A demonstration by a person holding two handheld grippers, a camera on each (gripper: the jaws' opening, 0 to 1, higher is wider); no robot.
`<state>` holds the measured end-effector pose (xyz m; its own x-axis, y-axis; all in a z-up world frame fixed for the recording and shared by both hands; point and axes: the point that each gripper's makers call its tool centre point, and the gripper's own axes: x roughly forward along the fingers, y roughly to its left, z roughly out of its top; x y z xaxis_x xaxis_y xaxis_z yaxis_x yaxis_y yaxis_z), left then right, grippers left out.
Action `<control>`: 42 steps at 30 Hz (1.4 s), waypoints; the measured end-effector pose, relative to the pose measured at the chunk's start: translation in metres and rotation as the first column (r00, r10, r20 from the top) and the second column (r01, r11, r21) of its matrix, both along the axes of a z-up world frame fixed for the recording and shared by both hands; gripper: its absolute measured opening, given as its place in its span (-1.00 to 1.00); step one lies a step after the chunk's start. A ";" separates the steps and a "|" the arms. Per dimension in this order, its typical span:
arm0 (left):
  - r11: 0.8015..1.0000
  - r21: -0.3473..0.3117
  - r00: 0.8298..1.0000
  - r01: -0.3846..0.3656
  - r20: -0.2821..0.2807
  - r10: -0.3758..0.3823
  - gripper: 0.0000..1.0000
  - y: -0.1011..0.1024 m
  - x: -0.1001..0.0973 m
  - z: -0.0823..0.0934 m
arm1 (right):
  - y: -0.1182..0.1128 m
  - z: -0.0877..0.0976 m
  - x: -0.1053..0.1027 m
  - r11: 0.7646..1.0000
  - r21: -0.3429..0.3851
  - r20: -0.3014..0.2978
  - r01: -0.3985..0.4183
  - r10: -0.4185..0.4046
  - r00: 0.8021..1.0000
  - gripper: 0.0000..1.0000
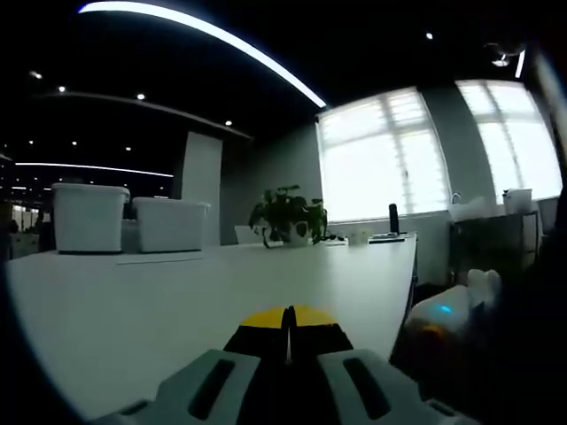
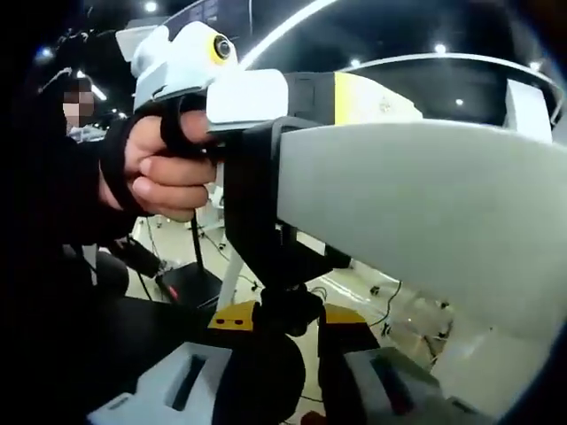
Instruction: Clamp the fixed fixture on the desktop, loosen the retaining clip, secure it to the edge of the desk, and tighten the retaining clip.
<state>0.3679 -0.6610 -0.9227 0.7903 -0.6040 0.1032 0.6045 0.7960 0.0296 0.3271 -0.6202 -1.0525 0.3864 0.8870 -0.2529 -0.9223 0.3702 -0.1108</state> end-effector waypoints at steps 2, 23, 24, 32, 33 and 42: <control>1.000 0.000 1.000 -0.001 -0.002 0.001 -0.98 0.000 0.000 0.000 | 0.001 0.000 0.000 1.000 0.008 0.000 -0.002 0.002 1.000 -0.54; 1.000 0.006 0.999 0.017 0.036 -0.018 -0.98 -0.001 -0.003 0.002 | -0.012 0.013 -0.010 0.743 0.090 0.035 0.663 -0.667 0.744 -0.23; 1.000 0.006 0.999 0.020 0.037 -0.021 -0.98 -0.001 -0.003 0.002 | -0.009 0.013 -0.010 0.741 0.085 0.039 0.667 -0.671 0.740 -0.14; 1.000 0.009 0.998 0.027 0.050 -0.027 -0.98 -0.001 -0.005 0.003 | -0.015 0.007 -0.006 0.688 0.065 0.001 0.723 -0.725 0.689 -0.13; 1.000 0.009 0.998 0.027 0.050 -0.027 -0.98 -0.001 -0.005 0.003 | -0.015 0.007 -0.006 0.686 0.067 -0.005 0.724 -0.726 0.688 -0.16; 1.000 0.009 0.998 0.027 0.051 -0.027 -0.98 -0.001 -0.006 0.004 | -0.017 0.008 0.001 0.676 0.072 -0.021 0.734 -0.734 0.678 -0.37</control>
<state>0.3619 -0.6624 -0.9190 0.7674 -0.6261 0.1381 0.6233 0.7790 0.0680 0.3286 -0.6368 -1.0446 0.9226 0.3318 -0.1968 -0.3499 0.9345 -0.0649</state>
